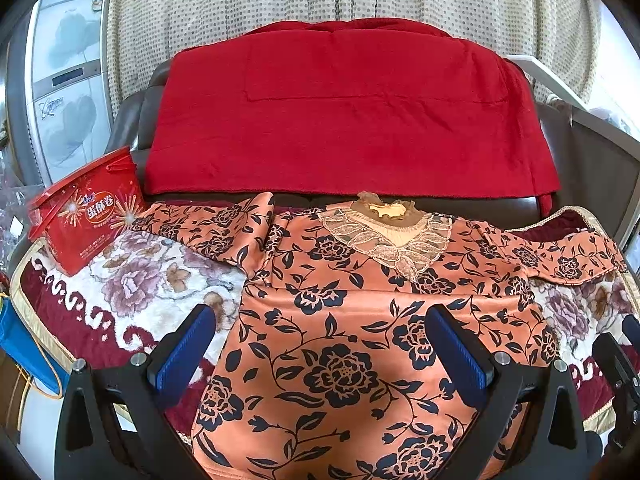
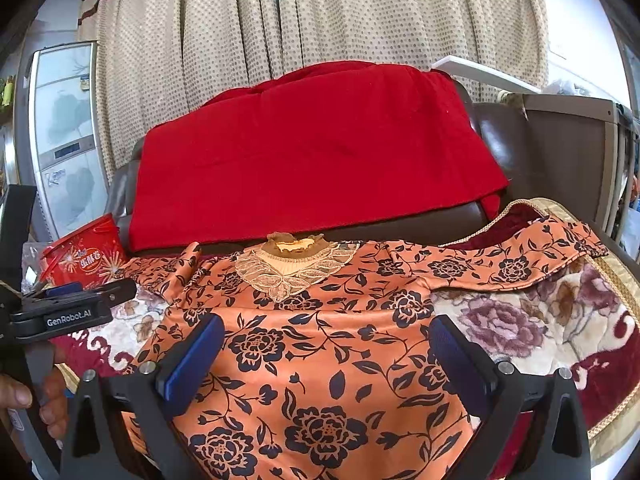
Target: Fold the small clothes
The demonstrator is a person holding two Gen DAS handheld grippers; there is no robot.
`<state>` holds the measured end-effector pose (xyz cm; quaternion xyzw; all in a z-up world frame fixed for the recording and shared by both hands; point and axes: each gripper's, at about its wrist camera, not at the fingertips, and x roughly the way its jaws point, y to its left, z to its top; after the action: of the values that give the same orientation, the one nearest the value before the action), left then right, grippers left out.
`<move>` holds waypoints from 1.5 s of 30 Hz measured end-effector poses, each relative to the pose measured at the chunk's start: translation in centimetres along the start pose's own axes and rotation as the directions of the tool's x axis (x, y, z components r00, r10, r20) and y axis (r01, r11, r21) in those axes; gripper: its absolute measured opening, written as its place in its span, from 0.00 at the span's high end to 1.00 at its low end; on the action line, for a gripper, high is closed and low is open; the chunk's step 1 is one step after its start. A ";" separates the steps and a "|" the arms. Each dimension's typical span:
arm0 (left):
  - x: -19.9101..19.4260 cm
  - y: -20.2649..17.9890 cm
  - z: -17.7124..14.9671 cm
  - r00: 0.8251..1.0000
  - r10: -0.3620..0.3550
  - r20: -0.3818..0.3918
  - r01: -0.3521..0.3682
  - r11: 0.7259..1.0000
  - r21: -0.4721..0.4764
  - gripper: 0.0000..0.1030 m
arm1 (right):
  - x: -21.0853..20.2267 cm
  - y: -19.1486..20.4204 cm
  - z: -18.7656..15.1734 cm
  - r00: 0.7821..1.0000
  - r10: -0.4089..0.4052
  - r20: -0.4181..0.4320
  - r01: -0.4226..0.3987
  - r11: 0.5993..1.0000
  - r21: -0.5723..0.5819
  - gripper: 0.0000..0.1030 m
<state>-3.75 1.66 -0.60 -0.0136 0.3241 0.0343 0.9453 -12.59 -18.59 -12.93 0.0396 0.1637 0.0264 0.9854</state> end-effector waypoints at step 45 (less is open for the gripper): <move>18.7 1.5 -3.5 0.969 0.038 -0.243 -0.047 0.998 -0.031 0.00 | 13.9 -50.3 3.5 0.962 -0.181 -0.206 0.265 0.426 0.865 0.24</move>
<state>8.76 4.00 -14.85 -0.0279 0.4365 0.0584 0.8973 3.66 -67.97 -18.49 0.5222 0.1972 -0.1915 0.8074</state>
